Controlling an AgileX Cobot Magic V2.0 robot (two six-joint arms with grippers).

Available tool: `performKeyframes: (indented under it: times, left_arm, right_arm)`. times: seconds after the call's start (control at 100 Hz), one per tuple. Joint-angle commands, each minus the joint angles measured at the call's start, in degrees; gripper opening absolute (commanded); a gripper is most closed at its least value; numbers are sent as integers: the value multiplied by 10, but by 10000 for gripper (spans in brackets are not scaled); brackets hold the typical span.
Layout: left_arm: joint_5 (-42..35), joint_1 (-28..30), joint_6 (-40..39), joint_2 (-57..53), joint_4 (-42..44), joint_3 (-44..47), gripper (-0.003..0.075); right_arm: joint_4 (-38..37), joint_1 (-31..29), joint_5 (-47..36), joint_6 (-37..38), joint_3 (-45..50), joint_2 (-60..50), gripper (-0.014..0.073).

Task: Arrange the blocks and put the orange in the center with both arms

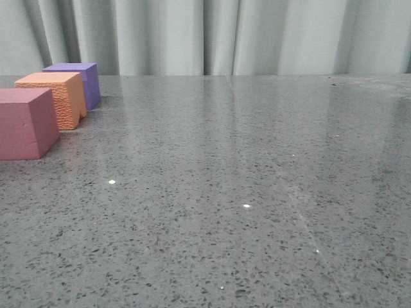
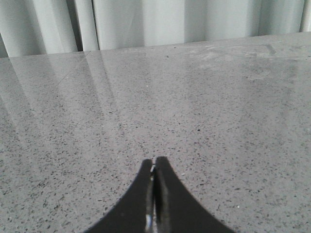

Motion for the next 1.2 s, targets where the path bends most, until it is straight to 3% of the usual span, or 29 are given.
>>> performKeyframes:
  times: [0.0, 0.38, 1.06, 1.19]
  left_arm:
    - [-24, 2, 1, -48, 19, 16, -18]
    - [-14, 2, 1, -207, 9, 127, -19]
    - [-30, 5, 3, -220, 19, 143, -19]
    - [-38, 23, 107, -235, -48, 155, -19]
  right_arm:
    - [1, -3, -49, -4, -8, -14, -67]
    - [1, -3, -49, -4, -8, -14, -67]
    - [1, -3, -49, -4, -8, -14, -67]
    - [1, -3, -49, -4, -8, -14, -67]
